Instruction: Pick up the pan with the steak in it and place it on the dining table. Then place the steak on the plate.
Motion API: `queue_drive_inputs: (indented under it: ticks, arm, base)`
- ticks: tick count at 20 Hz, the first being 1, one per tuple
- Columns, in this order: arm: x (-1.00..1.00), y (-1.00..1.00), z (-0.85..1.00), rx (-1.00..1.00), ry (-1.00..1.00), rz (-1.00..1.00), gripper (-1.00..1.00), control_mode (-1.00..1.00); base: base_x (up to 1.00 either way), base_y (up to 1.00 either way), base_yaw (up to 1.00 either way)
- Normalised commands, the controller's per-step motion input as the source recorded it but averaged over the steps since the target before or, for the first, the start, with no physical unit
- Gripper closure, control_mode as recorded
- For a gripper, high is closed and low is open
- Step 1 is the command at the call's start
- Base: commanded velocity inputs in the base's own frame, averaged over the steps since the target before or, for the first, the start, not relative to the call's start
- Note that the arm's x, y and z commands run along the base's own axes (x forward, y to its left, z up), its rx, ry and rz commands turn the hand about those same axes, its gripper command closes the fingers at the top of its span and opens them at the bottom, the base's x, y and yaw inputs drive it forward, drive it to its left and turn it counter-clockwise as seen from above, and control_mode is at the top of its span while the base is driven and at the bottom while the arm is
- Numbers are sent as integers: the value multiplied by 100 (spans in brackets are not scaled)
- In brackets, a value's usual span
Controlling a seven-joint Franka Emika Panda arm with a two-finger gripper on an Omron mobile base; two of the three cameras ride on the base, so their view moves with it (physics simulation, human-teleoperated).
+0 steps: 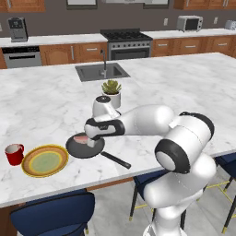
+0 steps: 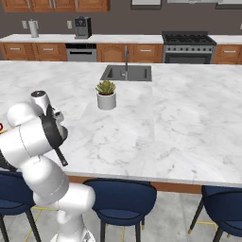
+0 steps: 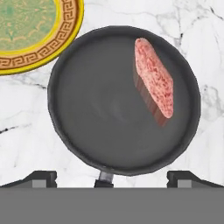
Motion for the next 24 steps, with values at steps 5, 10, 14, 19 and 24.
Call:
queue_drive_inputs:
  ticks: [5, 10, 14, 19, 24]
  arm:
    - [3, 2, -4, -2, 0, 0, -100, -100]
    - [12, 3, -7, -1, 0, 0, -100, -100]
    - [25, 1, -16, 0, 0, 0, -100, -100]
    - [19, 1, -20, 0, 0, 0, -100, -100]
    - [18, 11, -16, 0, 0, 0, -100, -100]
  base:
    - [0, 0, 0]
    - [0, 0, 0]
    - [0, 0, 0]
    - [0, 0, 0]
    - [0, 0, 0]
